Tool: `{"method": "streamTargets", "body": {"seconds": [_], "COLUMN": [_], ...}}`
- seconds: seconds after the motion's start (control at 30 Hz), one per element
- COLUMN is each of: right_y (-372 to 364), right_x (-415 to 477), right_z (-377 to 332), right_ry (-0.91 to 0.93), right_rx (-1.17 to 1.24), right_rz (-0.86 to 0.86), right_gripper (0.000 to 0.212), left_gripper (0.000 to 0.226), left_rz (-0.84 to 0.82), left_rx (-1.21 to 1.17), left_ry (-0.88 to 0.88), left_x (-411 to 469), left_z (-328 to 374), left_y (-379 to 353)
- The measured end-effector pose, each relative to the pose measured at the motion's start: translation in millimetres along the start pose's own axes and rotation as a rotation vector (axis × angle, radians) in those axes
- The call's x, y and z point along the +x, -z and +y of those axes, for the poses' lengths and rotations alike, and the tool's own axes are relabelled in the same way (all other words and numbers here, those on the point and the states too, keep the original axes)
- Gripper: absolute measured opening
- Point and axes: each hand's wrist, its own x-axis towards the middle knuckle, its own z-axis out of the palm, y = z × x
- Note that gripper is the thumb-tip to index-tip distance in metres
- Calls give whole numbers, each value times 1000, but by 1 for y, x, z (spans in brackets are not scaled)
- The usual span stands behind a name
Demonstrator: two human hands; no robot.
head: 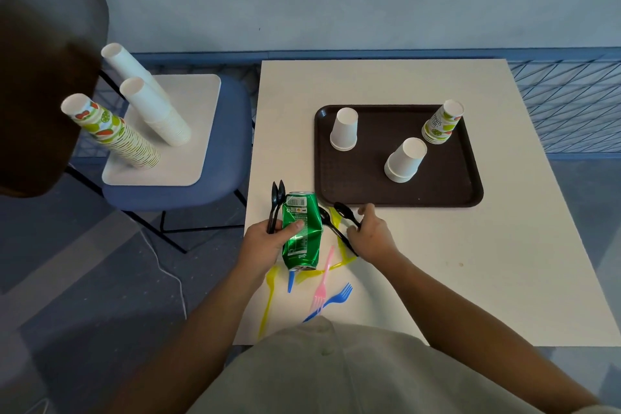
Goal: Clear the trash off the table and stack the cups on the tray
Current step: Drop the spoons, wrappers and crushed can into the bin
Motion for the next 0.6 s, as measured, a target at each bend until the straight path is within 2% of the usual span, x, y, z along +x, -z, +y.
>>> {"method": "streamTargets", "body": {"seconds": [0.13, 0.37, 0.47, 0.6], "right_y": [-17, -32, -31, -28], "right_x": [8, 16, 17, 16], "right_z": [-8, -13, -12, -3], "right_ry": [-22, -24, 1, 54], "right_rx": [-207, -280, -336, -392], "right_rz": [-61, -48, -38, -14], "right_gripper": [47, 23, 21, 16], "left_gripper": [20, 24, 19, 41], "left_rz": [-7, -11, -11, -8], "left_rx": [-9, -45, -65, -82], "left_ry": [-5, 12, 26, 23], "left_x": [-6, -5, -3, 0], "left_z": [0, -10, -14, -18], "left_y": [4, 16, 18, 21]}}
